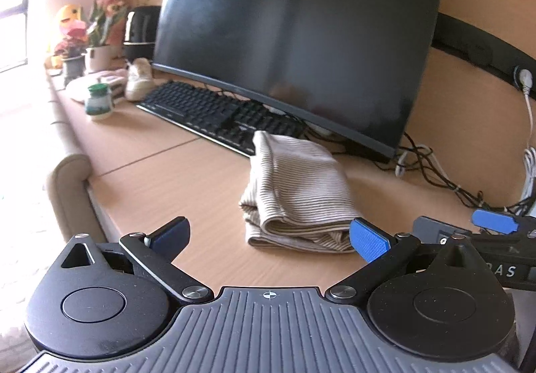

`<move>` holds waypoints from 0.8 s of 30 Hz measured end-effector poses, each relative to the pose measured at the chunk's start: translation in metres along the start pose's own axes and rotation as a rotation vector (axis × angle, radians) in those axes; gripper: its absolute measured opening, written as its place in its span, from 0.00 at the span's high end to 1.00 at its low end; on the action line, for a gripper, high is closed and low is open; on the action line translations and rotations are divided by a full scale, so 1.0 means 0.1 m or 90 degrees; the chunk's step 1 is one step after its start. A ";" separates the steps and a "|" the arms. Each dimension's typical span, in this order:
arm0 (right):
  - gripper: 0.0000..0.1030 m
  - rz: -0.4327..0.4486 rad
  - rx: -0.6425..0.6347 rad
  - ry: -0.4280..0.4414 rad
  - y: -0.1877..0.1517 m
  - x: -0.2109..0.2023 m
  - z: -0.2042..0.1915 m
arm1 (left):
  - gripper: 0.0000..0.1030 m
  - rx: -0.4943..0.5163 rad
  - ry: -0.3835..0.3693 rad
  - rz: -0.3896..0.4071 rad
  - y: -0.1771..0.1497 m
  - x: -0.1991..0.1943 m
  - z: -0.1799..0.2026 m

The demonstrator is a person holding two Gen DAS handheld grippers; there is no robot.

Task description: Fold clothes

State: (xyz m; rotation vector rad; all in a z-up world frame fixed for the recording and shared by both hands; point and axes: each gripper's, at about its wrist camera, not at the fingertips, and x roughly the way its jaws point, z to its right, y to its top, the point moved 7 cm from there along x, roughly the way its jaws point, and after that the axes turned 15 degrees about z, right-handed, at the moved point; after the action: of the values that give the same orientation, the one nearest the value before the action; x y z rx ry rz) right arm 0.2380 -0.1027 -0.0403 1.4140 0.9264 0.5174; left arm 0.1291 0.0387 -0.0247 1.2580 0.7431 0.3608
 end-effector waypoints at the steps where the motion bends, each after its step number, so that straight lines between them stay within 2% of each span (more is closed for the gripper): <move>1: 0.00 0.000 0.005 0.004 0.00 -0.01 -0.01 | 0.00 0.001 0.007 -0.002 -0.01 -0.01 -0.01; 8: 0.00 -0.008 0.003 0.015 -0.05 -0.05 -0.08 | 0.00 0.023 0.023 -0.018 -0.10 -0.07 -0.02; 24: 0.00 -0.038 -0.001 0.014 -0.13 -0.02 -0.07 | 0.00 0.011 0.022 -0.045 -0.19 -0.09 0.00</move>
State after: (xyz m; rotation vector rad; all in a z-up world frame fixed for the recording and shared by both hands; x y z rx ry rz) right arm 0.2288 -0.1019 -0.0521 1.3765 0.9831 0.4903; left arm 0.1204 0.0275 -0.0400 1.2411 0.8201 0.3190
